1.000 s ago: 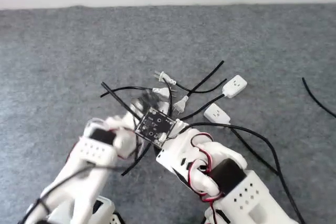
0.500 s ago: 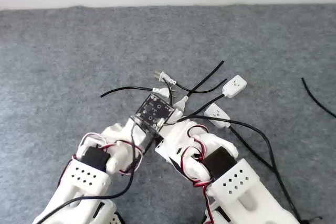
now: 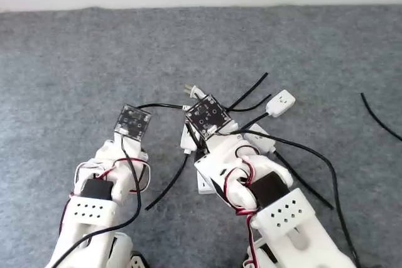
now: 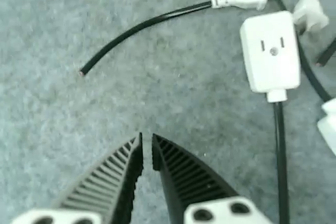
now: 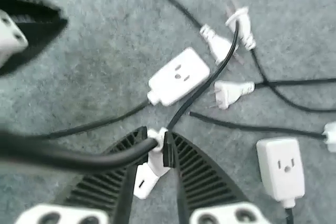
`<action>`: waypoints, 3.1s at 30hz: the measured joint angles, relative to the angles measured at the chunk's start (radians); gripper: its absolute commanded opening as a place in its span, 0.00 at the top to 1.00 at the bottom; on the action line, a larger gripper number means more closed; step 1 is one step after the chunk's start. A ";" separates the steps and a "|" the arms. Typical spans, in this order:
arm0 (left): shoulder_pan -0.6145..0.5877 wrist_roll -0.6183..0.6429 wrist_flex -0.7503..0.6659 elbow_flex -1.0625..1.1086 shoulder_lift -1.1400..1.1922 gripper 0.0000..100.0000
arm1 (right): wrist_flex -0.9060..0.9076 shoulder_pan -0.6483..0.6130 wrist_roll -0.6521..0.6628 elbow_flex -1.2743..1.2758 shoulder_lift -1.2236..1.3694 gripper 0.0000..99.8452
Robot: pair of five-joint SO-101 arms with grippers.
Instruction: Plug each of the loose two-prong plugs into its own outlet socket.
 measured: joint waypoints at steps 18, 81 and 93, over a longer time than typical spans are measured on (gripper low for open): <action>-0.012 0.011 -0.003 0.006 0.000 0.97 | -0.190 0.000 0.080 0.166 0.012 0.99; -0.011 0.011 -0.003 0.015 0.000 0.97 | -0.258 -0.026 0.241 0.222 0.092 0.99; -0.011 0.011 -0.005 0.025 0.000 0.97 | -0.117 -0.026 0.170 0.046 0.319 0.99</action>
